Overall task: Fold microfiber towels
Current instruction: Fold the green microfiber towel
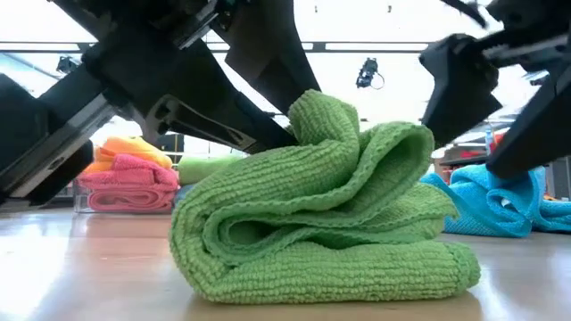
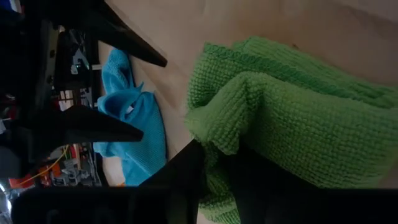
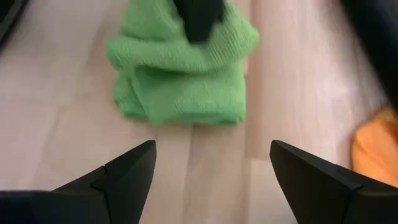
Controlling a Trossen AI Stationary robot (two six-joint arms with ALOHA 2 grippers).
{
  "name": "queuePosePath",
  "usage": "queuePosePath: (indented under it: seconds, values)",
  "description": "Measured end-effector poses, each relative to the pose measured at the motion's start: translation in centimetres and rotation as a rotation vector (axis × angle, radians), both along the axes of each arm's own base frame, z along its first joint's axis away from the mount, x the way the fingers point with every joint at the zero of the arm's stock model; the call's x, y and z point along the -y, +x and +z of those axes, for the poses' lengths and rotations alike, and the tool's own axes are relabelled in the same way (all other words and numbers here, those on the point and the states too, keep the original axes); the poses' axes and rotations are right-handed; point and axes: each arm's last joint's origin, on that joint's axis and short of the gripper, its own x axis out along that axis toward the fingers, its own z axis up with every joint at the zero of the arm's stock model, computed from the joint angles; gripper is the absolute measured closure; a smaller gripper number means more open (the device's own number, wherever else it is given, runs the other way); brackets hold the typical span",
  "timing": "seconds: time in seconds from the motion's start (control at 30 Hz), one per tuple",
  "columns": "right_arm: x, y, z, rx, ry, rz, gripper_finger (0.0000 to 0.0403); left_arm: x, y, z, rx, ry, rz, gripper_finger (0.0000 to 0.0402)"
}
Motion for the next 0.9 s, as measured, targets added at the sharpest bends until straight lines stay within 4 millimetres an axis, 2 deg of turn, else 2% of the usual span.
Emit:
queuePosePath:
  seconds: [0.17, 0.5, 0.67, 0.9]
  values:
    - [0.8, -0.8, -0.6, -0.013, 0.003, -0.028, 0.0077, 0.2, -0.4, 0.4, -0.022, 0.055, -0.046, 0.0312]
    - [0.6, -1.1, -0.6, -0.003, -0.005, -0.029, 0.0077, 0.0, -0.9, 4.2, 0.034, -0.083, -0.043, 0.0321]
    - [0.6, -1.0, -0.6, 0.009, -0.017, -0.036, 0.0077, -0.2, -0.7, 4.1, -0.02, -0.137, -0.092, 0.0322]
    - [0.3, -0.8, -0.4, 0.043, 0.0, -0.023, 0.0077, -1.8, 0.6, 3.9, -0.06, -0.197, -0.092, 0.0325]
